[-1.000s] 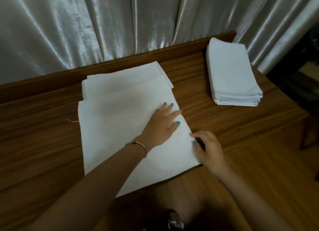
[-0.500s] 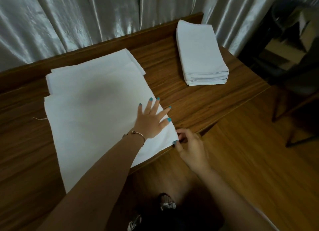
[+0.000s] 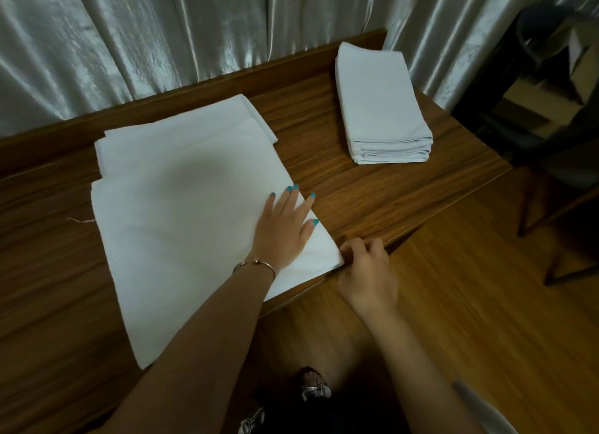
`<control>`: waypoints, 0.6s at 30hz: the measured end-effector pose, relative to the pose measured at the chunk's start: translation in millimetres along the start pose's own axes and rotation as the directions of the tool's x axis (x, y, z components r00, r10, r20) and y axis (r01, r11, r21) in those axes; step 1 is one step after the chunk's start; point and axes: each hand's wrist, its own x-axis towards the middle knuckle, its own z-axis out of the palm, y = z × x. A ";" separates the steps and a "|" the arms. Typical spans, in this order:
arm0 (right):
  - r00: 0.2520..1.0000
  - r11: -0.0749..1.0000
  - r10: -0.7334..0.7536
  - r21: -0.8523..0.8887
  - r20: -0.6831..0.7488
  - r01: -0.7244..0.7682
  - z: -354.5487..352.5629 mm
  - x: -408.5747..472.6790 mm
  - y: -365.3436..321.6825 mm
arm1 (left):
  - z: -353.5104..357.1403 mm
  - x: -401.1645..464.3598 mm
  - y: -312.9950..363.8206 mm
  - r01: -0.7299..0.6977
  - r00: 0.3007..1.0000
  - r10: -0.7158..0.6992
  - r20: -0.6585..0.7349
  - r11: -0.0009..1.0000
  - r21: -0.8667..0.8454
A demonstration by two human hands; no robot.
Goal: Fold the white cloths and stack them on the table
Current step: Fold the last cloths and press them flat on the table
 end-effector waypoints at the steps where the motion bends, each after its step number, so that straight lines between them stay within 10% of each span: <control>1: 0.998 0.998 -0.056 0.020 0.005 0.056 -1.4 -0.1 -2.5 | -2.8 -2.1 1.6 0.020 0.999 -0.019 -0.040 0.999 0.034; 6: 0.832 0.834 -0.511 -0.111 0.214 0.541 12.3 -9.2 -13.9 | -0.6 -22.7 -1.5 0.144 0.990 -0.144 0.000 0.989 0.017; 11: 0.807 0.752 -0.479 -0.314 0.345 0.580 12.4 -13.7 15.4 | 4.8 -34.8 -13.1 0.159 0.985 -0.155 0.071 0.986 -0.053; 18: 0.904 0.907 -0.416 0.125 0.102 0.403 -12.5 50.3 -50.3 | -25.5 -32.7 -52.2 0.236 0.951 -0.280 -0.129 0.930 -0.281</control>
